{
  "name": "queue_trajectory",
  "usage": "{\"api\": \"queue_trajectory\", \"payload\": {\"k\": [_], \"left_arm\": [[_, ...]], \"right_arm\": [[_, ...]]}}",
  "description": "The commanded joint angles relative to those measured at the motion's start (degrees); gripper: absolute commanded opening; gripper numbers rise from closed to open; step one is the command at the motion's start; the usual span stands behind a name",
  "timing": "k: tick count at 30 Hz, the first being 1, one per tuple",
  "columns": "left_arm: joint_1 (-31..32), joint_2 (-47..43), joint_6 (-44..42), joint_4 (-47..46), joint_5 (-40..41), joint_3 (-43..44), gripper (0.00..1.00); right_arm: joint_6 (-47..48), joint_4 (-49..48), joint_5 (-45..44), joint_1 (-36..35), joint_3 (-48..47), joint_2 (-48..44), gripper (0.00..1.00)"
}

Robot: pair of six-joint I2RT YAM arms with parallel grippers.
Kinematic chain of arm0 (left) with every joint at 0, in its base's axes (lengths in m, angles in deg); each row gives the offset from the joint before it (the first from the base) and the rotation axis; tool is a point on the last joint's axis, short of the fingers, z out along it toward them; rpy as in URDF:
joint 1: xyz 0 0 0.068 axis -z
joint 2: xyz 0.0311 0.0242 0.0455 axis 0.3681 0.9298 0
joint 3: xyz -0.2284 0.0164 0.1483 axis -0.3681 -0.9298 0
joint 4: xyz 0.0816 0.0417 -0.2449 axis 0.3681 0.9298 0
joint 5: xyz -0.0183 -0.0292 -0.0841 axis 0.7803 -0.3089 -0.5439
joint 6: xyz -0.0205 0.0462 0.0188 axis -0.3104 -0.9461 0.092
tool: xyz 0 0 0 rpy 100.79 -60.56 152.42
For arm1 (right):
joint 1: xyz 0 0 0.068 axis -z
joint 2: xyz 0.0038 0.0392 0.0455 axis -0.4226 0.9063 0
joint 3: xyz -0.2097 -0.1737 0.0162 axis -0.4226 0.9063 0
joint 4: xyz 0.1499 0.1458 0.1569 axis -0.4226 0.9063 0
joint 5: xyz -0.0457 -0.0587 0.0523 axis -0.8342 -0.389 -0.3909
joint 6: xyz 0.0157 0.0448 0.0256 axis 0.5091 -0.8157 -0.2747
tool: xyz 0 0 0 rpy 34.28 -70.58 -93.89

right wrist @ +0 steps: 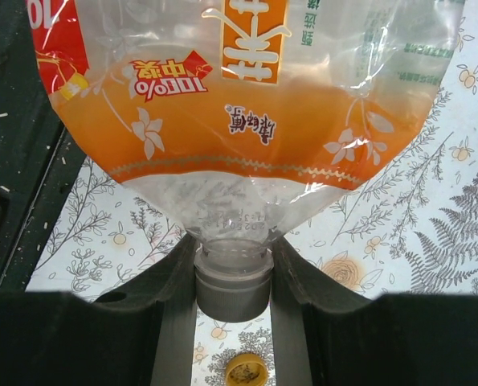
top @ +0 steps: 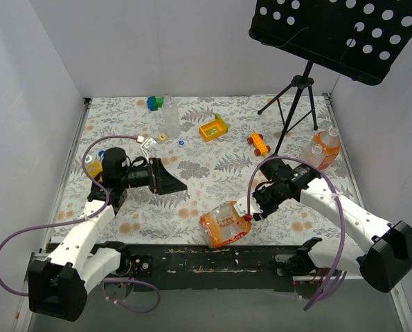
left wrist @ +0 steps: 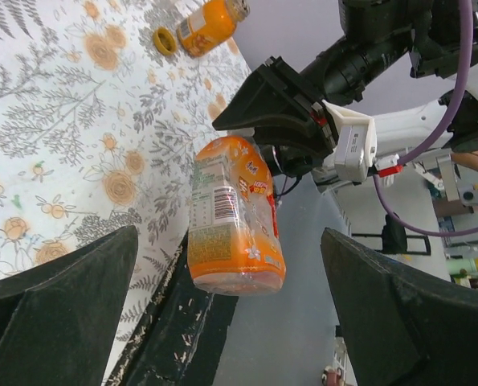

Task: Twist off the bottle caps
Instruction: Pick up the plastic bottle at the center of the board.

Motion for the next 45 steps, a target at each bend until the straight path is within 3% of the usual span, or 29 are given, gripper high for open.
{"api": "queue_trajectory", "payload": {"k": [1,18,27,30,37,41,42,43,44,45], "left_arm": [[3.82,0.95,0.85,-0.17,-0.81,2.02,0.98],[22.89,21.42,-0.20,-1.05,4.29,9.22,0.98],[31.16,33.99,-3.80,6.50,8.08,16.16,0.96],[32.83,36.63,-4.51,7.82,6.32,18.01,0.81],[34.50,39.27,-6.26,9.32,1.75,18.90,0.64],[34.68,40.76,-6.62,9.50,-0.80,19.42,0.40],[34.77,41.12,-6.53,9.50,-1.24,19.60,0.27],[34.85,41.30,-6.62,9.58,-0.98,19.77,0.08],[34.77,41.30,-6.62,9.67,-0.46,19.86,0.00],[34.85,41.30,-6.70,9.76,-0.19,19.86,0.00]], "right_arm": [[1.74,1.36,2.83,-0.50,1.91,-2.71,0.01],[1.48,-0.22,2.83,-2.61,1.65,-2.10,0.01],[0.25,-1.71,2.48,-3.31,1.38,-1.48,0.01],[-0.36,-2.33,1.60,-3.31,1.56,-1.83,0.01],[-1.33,-3.56,0.72,-3.31,2.26,-2.80,0.01],[-1.60,-3.56,1.07,-3.31,2.17,-2.89,0.01],[-1.60,-3.56,1.16,-3.31,2.26,-2.98,0.01],[-1.77,-3.56,1.25,-3.31,2.43,-3.06,0.01],[-1.68,-3.65,1.42,-3.31,2.44,-3.06,0.01],[-1.86,-3.65,1.69,-3.31,2.61,-3.24,0.01]]}}
